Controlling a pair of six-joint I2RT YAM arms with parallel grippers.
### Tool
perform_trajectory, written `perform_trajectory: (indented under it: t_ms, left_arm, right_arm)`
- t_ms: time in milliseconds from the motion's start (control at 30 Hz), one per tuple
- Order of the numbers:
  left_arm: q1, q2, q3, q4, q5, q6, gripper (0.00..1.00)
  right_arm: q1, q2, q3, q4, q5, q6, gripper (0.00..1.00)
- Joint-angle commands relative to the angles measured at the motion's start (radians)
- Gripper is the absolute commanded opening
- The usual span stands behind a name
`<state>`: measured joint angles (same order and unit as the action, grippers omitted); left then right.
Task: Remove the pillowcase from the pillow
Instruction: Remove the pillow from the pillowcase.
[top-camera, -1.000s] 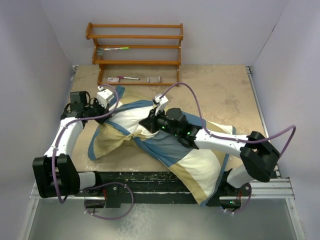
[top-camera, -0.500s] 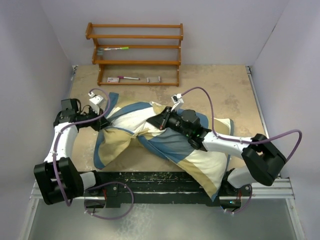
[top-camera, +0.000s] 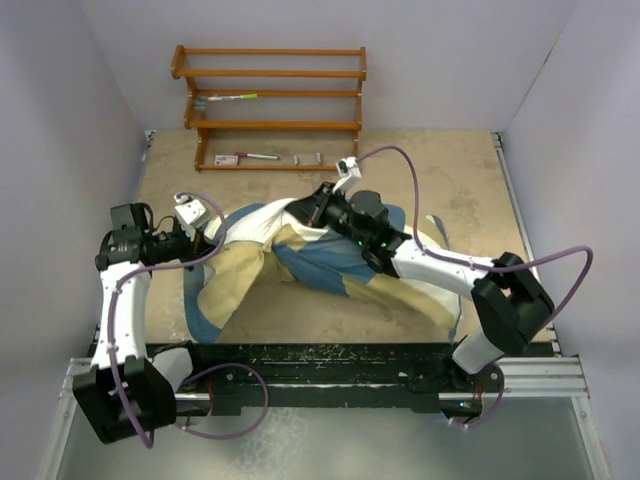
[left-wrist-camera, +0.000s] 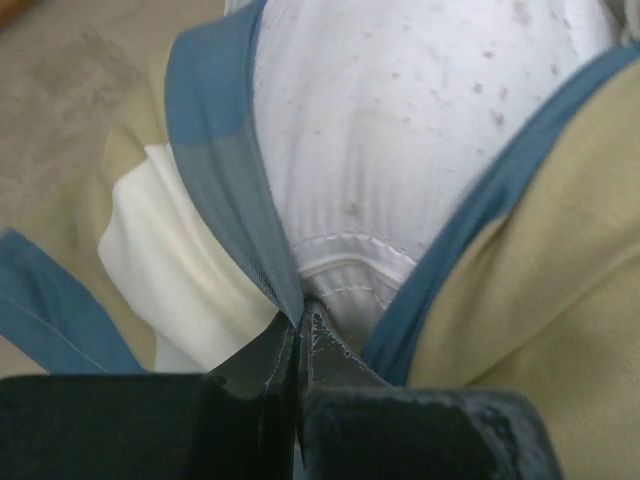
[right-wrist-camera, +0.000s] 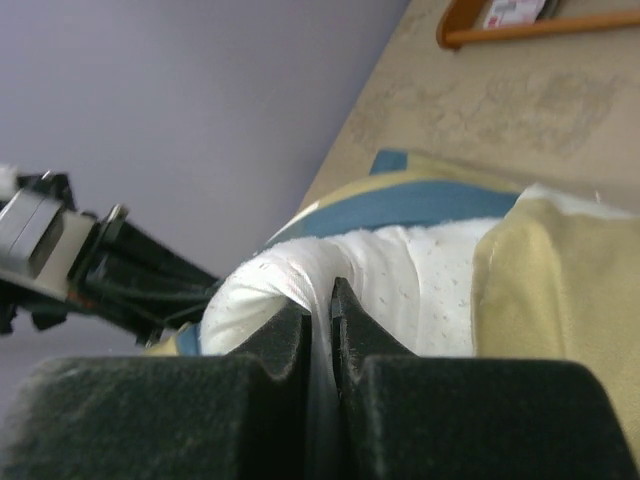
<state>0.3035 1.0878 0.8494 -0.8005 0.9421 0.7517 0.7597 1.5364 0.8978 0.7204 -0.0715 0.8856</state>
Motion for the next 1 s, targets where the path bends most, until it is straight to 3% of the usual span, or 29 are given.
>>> perform_trajectory:
  t_ms: [0,233,367,500,633,800,833,900,967]
  left_arm:
    - [0.024,-0.092,0.034,-0.170,-0.094,0.175,0.00]
    - [0.023,-0.101,0.178,-0.386,0.053,0.334,0.00]
    - [0.023,-0.174,0.118,-0.462,0.016,0.471,0.00]
    - [0.023,-0.289,-0.036,-0.338,-0.114,0.511,0.00]
    - [0.024,-0.322,-0.144,-0.110,-0.215,0.409,0.00]
    - [0.023,-0.197,-0.191,0.096,-0.291,0.307,0.00]
    - [0.023,-0.172,-0.175,0.099,-0.279,0.282,0.07]
    - [0.024,-0.141,-0.078,0.031,-0.179,0.216,0.45]
    - [0.023,-0.124,0.062,-0.057,-0.011,0.132,0.66]
  right_arm:
    - [-0.164,0.025,0.282,0.177,0.475,-0.106,0.00]
    - [-0.178,0.169,0.441,0.030,0.602,-0.152,0.00]
    - [-0.223,0.140,0.413,-0.020,0.659,-0.022,0.00]
    - [-0.287,0.053,0.305,0.055,0.606,0.260,0.00]
    - [-0.292,-0.048,0.327,0.088,0.556,0.197,0.00]
    - [-0.319,-0.189,0.311,0.099,0.480,0.117,0.00]
    - [-0.319,-0.199,0.315,0.103,0.467,0.074,0.00]
    - [-0.288,-0.206,0.331,0.055,0.419,-0.008,0.00]
    - [-0.219,-0.199,0.305,0.060,0.418,-0.109,0.00]
